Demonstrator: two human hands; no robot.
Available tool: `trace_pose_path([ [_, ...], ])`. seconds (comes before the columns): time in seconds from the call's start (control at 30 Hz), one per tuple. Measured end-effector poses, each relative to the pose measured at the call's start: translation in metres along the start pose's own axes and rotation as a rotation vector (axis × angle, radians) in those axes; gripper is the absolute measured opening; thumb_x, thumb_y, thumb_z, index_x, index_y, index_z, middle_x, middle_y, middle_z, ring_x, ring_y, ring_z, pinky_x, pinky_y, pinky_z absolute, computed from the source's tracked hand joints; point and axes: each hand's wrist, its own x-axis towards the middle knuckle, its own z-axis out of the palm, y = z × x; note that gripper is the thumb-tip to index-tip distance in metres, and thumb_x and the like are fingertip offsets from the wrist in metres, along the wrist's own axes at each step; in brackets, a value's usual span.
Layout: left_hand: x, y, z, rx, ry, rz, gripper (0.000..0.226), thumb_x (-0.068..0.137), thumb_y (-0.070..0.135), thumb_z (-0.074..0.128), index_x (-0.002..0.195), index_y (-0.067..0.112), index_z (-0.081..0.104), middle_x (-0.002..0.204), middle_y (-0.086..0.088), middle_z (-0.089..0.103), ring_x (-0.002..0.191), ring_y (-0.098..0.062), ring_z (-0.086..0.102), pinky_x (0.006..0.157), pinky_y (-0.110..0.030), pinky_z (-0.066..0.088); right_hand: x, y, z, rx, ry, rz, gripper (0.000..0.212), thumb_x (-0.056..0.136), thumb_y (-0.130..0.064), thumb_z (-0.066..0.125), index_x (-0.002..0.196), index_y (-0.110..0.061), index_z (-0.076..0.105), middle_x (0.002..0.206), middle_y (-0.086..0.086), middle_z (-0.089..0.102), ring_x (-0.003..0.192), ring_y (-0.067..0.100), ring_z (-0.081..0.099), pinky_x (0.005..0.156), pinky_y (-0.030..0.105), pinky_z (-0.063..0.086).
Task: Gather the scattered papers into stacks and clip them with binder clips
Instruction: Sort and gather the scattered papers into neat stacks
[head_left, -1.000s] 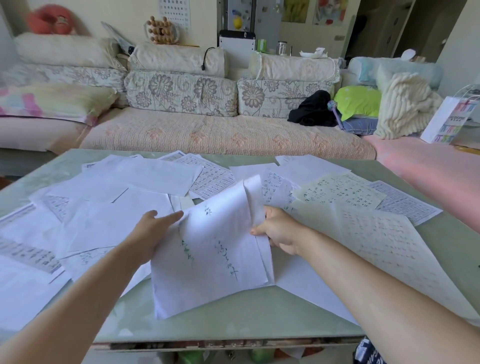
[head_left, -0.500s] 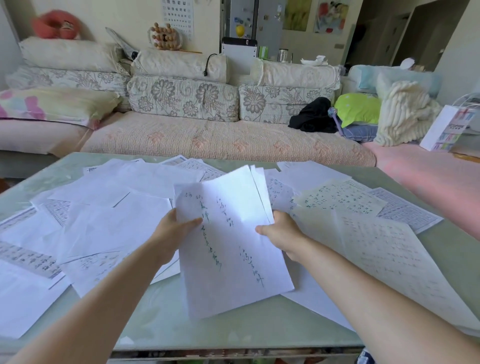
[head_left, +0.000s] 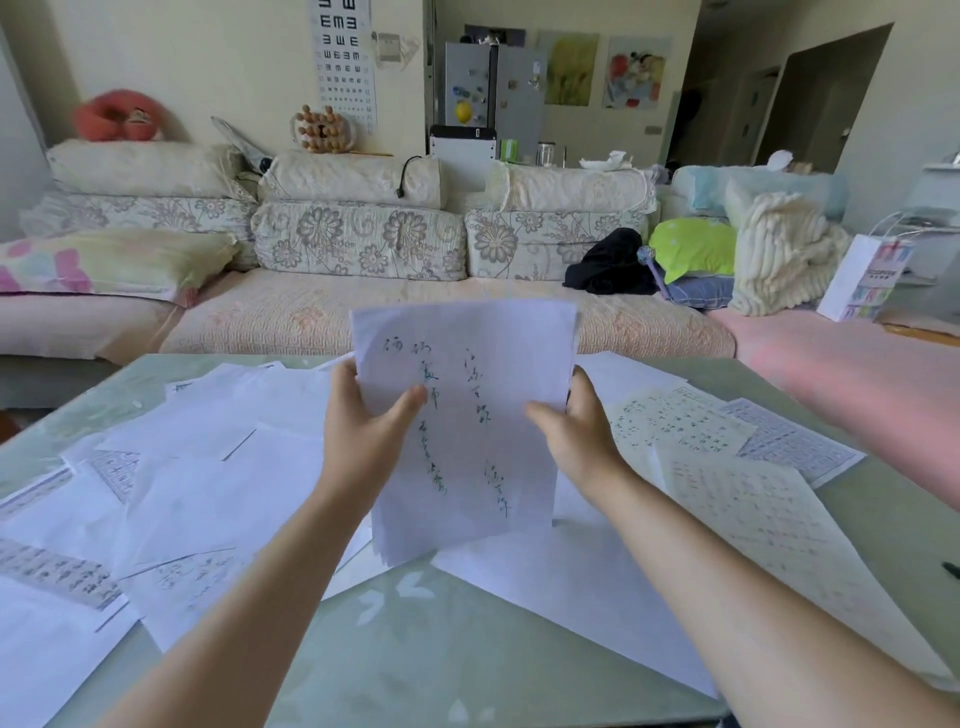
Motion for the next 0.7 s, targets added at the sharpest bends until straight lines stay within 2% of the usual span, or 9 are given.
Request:
trace_pose_path([
  [0.1,0.001,-0.002,0.001,0.047,-0.019,0.018,0.029,0.084,0.014,0.073,0.107,0.018,0.055,0.099,0.008,0.067,0.085,0.001,0.066,0.068,-0.017,0.052,0.000,0.003,-0.003,0.022,0.015,0.028,0.026,0.083,-0.010,0.063,0.103,-0.026,0.056,0.098,-0.003,0.070,0.092,0.019,0.067,0.078,0.036,0.051],
  [0.2,0.002,-0.010,0.003,0.061,-0.040,-0.039,0.030,0.085,0.012,0.068,0.112,0.022,0.058,0.104,0.006,0.068,0.095,-0.007,0.066,0.077,-0.028,0.053,-0.004,0.013,0.001,-0.015,-0.002,0.078,0.029,0.083,-0.008,0.061,0.107,-0.025,0.055,0.102,-0.001,0.069,0.096,0.021,0.066,0.084,0.037,0.051],
  [0.27,0.001,-0.016,0.005,0.074,-0.038,-0.105,0.029,0.081,0.013,0.062,0.106,0.028,0.058,0.102,0.004,0.068,0.096,-0.013,0.066,0.080,-0.036,0.055,-0.006,0.019,0.005,-0.071,-0.037,0.088,0.032,0.083,-0.008,0.058,0.110,-0.024,0.056,0.104,-0.005,0.069,0.099,0.018,0.064,0.088,0.036,0.050],
  [0.33,0.000,-0.015,0.007,0.082,-0.027,-0.128,0.031,0.072,0.015,0.054,0.098,0.031,0.058,0.098,0.003,0.069,0.092,-0.016,0.066,0.080,-0.042,0.056,-0.006,0.019,0.007,-0.084,-0.021,0.077,0.030,0.084,-0.006,0.055,0.109,-0.022,0.056,0.101,-0.005,0.068,0.094,0.016,0.063,0.081,0.031,0.049],
  [0.4,0.002,-0.011,0.010,0.079,-0.011,-0.120,0.033,0.070,0.013,0.048,0.094,0.033,0.058,0.096,0.002,0.069,0.088,-0.017,0.066,0.077,-0.041,0.055,-0.004,0.016,0.006,-0.063,0.010,0.065,0.027,0.086,-0.004,0.052,0.109,-0.018,0.055,0.099,-0.003,0.067,0.085,0.015,0.060,0.073,0.029,0.046],
  [0.5,0.004,-0.011,0.016,0.140,-0.066,-0.163,0.030,0.075,0.011,0.048,0.095,0.032,0.055,0.097,0.002,0.067,0.092,-0.020,0.065,0.080,-0.043,0.055,-0.003,0.021,0.001,-0.099,-0.034,0.100,0.027,0.087,-0.004,0.050,0.110,-0.018,0.052,0.100,-0.005,0.065,0.090,0.018,0.061,0.075,0.031,0.046],
  [0.6,0.003,-0.017,0.027,0.270,-0.146,-0.197,0.028,0.081,0.005,0.048,0.103,0.023,0.050,0.101,-0.004,0.064,0.094,-0.026,0.064,0.084,-0.048,0.055,-0.002,0.025,-0.014,-0.145,-0.035,0.135,0.024,0.087,-0.003,0.048,0.108,-0.016,0.050,0.094,-0.002,0.062,0.081,0.017,0.057,0.065,0.028,0.043],
  [0.7,0.004,-0.010,0.045,0.282,-0.131,-0.191,0.023,0.080,0.007,0.051,0.101,0.017,0.055,0.093,-0.004,0.065,0.079,-0.023,0.063,0.070,-0.037,0.053,0.006,0.024,-0.043,-0.123,0.013,0.144,0.025,0.086,-0.004,0.050,0.107,-0.017,0.050,0.087,-0.002,0.060,0.070,0.016,0.055,0.057,0.028,0.041],
])
